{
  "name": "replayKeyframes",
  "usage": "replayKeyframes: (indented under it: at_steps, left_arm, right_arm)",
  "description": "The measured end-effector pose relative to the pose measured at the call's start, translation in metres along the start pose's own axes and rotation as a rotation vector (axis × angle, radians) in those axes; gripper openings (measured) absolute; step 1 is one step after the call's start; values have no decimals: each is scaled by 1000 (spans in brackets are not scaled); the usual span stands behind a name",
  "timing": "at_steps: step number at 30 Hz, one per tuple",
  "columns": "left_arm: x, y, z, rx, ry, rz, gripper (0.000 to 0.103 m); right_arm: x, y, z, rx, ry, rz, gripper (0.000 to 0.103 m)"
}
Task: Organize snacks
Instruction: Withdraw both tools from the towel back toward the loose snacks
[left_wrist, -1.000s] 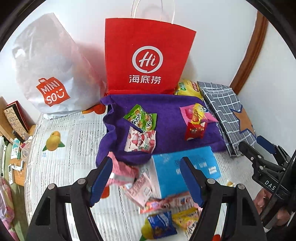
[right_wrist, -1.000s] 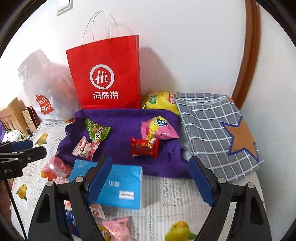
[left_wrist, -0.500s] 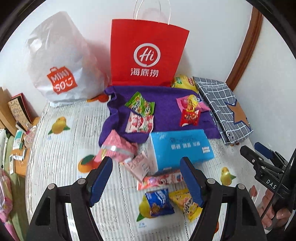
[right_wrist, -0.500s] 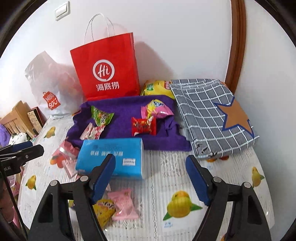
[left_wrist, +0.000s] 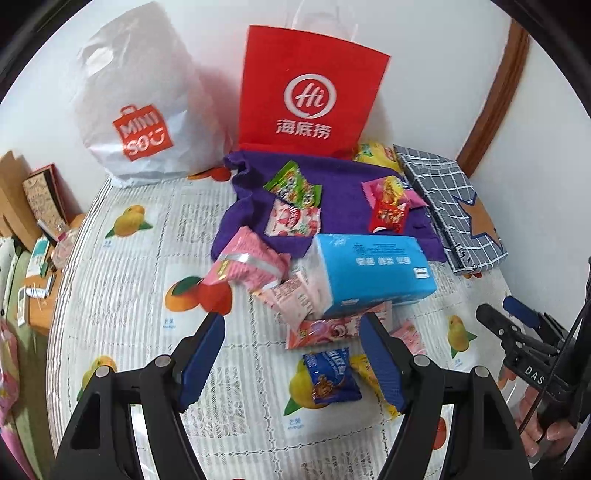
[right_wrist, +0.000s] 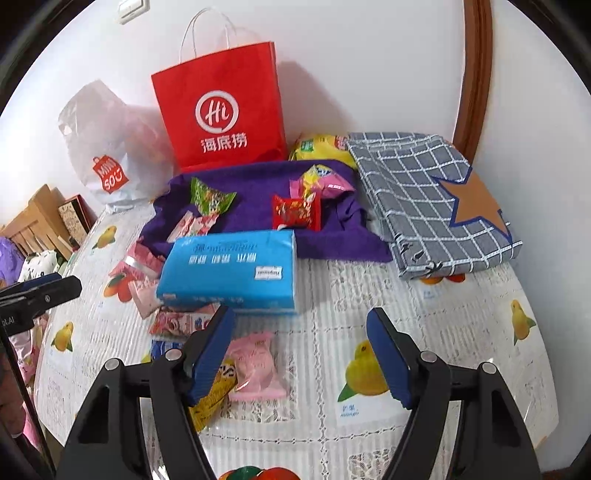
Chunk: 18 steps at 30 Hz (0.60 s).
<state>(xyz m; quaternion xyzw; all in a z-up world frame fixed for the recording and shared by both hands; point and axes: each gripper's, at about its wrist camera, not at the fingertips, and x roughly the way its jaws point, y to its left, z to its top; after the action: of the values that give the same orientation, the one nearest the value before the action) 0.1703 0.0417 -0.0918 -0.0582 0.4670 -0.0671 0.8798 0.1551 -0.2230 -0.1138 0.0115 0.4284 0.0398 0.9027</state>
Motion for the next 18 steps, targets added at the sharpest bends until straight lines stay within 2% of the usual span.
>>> replayKeyframes:
  at_steps: [7,11,15,18]
  left_arm:
    - [11,31,-14,-69,30,18,74]
    - [18,43,-22,-88,46,26,74]
    - [23,51,-25,-83,61,44,74]
    - [29,57,-25,-96,71,49,74]
  right_arm:
    - [20,16,-20,-41,56,34,74]
    - [40,24,-28,-50,97,25,74]
    - [60,25,-35,-50,143,45,63]
    - [73,27,-41,-56,178,57,59]
